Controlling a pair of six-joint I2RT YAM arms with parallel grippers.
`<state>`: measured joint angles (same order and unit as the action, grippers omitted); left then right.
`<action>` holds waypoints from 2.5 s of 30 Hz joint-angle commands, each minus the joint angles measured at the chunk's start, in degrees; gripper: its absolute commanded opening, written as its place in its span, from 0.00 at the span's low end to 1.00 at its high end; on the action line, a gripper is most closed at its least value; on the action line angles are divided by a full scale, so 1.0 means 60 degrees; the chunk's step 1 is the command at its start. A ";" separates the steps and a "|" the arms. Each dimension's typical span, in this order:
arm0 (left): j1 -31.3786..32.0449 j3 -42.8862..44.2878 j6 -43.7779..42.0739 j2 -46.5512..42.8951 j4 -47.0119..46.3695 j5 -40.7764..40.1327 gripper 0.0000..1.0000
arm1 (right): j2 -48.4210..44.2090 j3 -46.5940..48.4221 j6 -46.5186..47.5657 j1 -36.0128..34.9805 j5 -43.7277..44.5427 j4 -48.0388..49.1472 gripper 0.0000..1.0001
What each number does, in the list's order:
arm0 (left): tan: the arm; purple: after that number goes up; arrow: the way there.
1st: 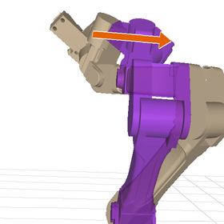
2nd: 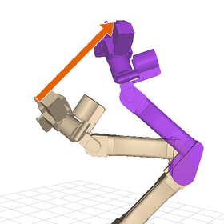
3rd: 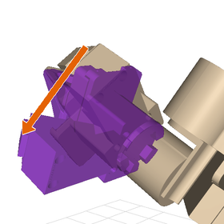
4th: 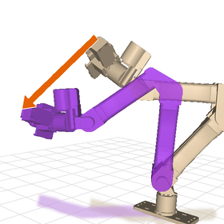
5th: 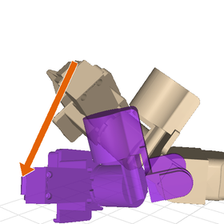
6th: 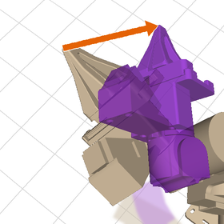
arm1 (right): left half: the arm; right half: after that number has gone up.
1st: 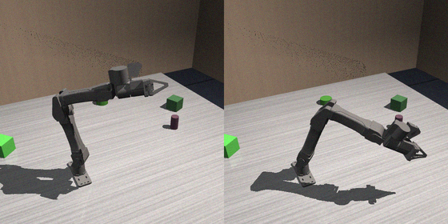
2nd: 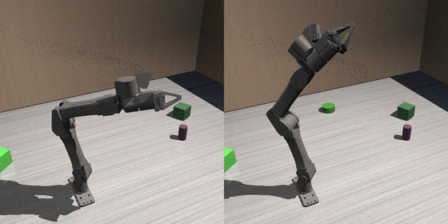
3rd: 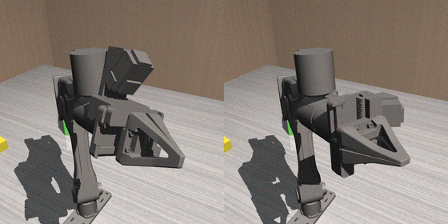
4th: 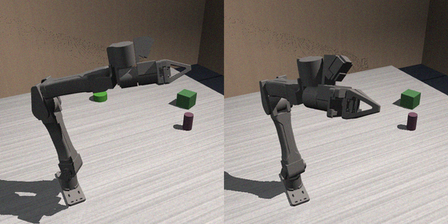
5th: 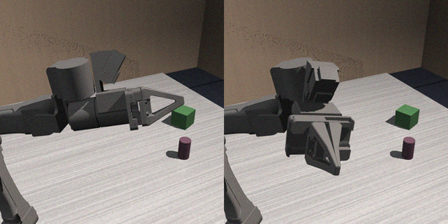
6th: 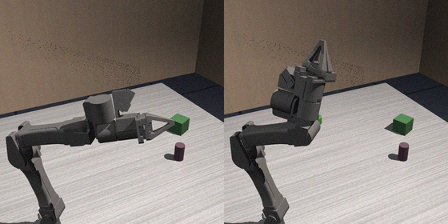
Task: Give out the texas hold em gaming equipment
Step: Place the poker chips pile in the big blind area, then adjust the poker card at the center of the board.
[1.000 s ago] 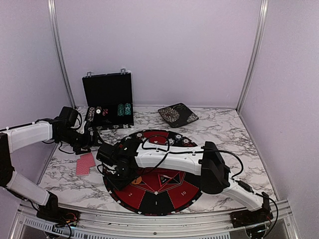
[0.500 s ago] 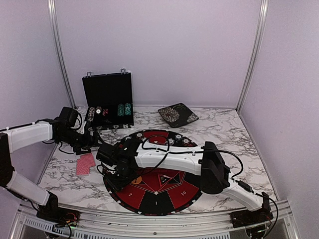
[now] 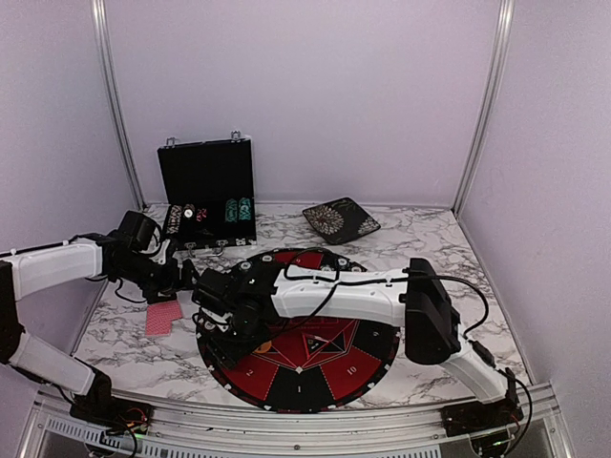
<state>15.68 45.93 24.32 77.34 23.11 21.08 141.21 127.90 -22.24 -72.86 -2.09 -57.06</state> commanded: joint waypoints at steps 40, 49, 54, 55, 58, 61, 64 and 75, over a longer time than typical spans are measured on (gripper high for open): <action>0.3827 0.1683 0.2441 0.0300 0.1894 -0.4842 0.99 | -0.8867 -1.0215 -0.0424 0.4338 0.1439 0.5226 0.73; 0.2242 0.1645 0.2269 0.0416 0.2715 -0.5202 0.99 | -0.9070 -1.0465 -0.0037 0.4759 0.1038 0.5468 0.74; 0.1444 0.1977 0.1793 0.1014 0.2835 -0.5742 0.99 | -0.9016 -1.0599 0.0015 0.4766 0.0906 0.5787 0.73; 0.1329 0.2145 0.1638 0.1215 0.2839 -0.5792 0.99 | -0.8994 -1.0612 0.0008 0.4761 0.0848 0.5845 0.74; 0.1185 0.2710 0.1104 0.1901 0.2961 -0.5941 0.99 | -0.8931 -1.0601 -0.0014 0.4766 0.0733 0.5937 0.73; 0.1090 0.3120 0.0623 0.2534 0.3117 -0.6222 0.99 | -0.8974 -1.0646 -0.0044 0.4761 0.0759 0.5990 0.73; 0.0932 0.3287 0.0179 0.2984 0.3124 -0.6142 0.99 | -0.9053 -1.0695 -0.0074 0.4775 0.0845 0.6023 0.73; 0.0562 0.3926 -0.1930 0.4263 0.2787 -0.5333 0.95 | -0.9081 -1.0915 -0.0306 0.4768 0.0839 0.6196 0.72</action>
<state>20.12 67.51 18.76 101.12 39.55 -13.39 88.14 62.37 -23.11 -44.60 3.07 -21.71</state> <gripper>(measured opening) 0.962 0.724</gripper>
